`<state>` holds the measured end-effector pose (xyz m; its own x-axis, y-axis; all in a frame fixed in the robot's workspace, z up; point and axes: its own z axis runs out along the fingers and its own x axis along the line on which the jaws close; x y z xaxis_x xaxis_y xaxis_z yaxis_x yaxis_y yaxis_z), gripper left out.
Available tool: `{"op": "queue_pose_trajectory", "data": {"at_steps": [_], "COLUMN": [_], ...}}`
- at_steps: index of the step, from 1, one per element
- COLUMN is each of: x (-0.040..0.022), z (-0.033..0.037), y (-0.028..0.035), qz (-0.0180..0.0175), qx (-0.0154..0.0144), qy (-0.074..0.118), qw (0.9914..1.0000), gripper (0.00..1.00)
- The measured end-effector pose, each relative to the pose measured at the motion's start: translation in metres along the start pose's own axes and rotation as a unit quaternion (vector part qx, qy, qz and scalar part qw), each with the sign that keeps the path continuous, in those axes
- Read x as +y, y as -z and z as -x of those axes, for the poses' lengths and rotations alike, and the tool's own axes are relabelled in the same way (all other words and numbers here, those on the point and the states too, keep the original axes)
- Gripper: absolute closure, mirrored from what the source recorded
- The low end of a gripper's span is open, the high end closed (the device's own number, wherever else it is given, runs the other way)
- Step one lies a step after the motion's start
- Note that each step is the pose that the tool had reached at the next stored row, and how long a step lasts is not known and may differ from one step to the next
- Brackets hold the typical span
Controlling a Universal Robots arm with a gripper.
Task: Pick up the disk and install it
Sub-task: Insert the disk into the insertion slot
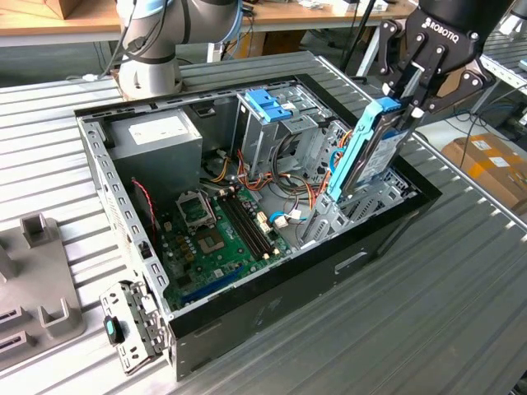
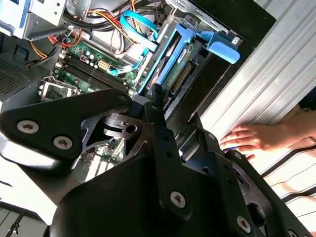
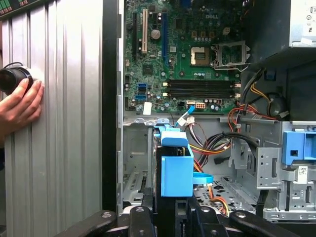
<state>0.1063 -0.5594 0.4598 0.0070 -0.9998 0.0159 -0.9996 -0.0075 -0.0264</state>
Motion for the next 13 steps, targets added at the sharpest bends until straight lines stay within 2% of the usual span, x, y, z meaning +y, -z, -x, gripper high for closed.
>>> {"op": "queue_pose_trajectory", "data": {"at_steps": [6, 12, 13], "x": [0.0002, 0.0, 0.0001], "z": [0.0002, 0.0004, 0.0004], "y": [-0.007, -0.0191, -0.0226], "qz": [0.0, 0.0, 0.0], "qx": [0.0001, 0.0001, 0.0001], "qy": [0.0, 0.0, 0.0], "qw": [1.0, 1.0, 1.0], "gripper": [0.65, 0.65, 0.65]}}
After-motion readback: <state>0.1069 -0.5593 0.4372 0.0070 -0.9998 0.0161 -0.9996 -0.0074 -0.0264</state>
